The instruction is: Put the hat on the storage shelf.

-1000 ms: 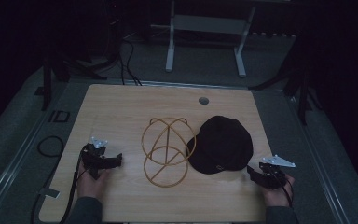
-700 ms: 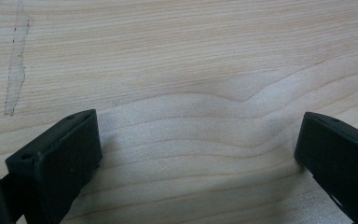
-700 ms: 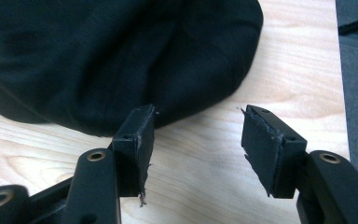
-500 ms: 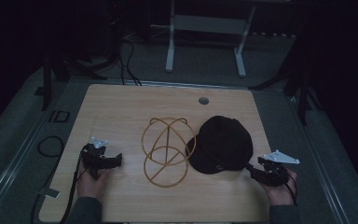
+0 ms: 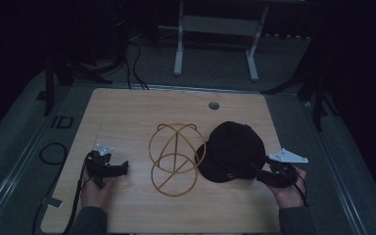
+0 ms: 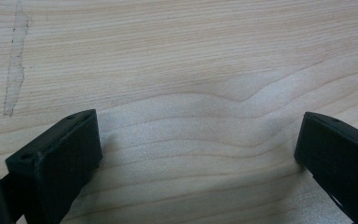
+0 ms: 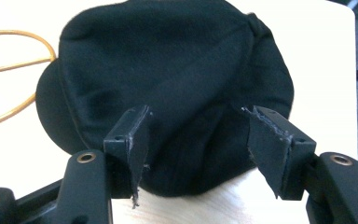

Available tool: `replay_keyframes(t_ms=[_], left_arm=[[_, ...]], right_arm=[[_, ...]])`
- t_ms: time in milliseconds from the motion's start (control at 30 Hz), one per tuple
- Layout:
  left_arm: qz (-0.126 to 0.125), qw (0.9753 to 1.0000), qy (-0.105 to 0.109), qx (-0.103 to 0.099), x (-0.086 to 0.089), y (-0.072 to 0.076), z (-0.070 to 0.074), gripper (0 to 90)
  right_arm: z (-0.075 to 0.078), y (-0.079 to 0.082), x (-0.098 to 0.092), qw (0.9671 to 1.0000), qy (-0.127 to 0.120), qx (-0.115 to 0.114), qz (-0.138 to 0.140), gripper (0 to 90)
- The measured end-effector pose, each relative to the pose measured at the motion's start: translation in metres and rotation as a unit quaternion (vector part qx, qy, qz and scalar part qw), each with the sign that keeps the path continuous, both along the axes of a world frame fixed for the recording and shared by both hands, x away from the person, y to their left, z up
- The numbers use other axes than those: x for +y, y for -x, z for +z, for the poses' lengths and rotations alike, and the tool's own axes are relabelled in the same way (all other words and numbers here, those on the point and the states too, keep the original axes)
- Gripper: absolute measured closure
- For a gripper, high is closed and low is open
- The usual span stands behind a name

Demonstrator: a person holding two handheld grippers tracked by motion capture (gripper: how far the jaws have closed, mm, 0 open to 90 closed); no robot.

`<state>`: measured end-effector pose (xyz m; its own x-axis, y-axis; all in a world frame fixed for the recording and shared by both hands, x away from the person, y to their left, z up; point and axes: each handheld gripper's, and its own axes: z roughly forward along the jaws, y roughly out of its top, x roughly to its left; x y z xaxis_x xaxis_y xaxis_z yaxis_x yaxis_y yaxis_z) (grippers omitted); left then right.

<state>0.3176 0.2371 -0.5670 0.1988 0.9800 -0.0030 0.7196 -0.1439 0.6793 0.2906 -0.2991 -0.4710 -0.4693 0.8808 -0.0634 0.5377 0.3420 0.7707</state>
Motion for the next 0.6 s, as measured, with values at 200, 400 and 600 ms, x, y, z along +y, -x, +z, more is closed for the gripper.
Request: replay_keyframes(t_ms=[200,400,600], left_arm=[[0.000,1.0000,0.002,-0.001,-0.001,0.000,0.000,0.1],[0.000,1.0000,0.001,-0.002,-0.001,0.000,0.000,0.1],[0.000,1.0000,0.001,-0.002,-0.001,0.000,0.000,0.1]], right_arm=[[0.004,-0.007,0.011,0.9999,0.004,-0.001,0.017,37.5],[0.007,-0.015,0.019,0.9995,0.012,-0.001,0.031,34.7],[0.011,-0.025,0.027,0.9987,0.020,-0.001,0.047,32.3]])
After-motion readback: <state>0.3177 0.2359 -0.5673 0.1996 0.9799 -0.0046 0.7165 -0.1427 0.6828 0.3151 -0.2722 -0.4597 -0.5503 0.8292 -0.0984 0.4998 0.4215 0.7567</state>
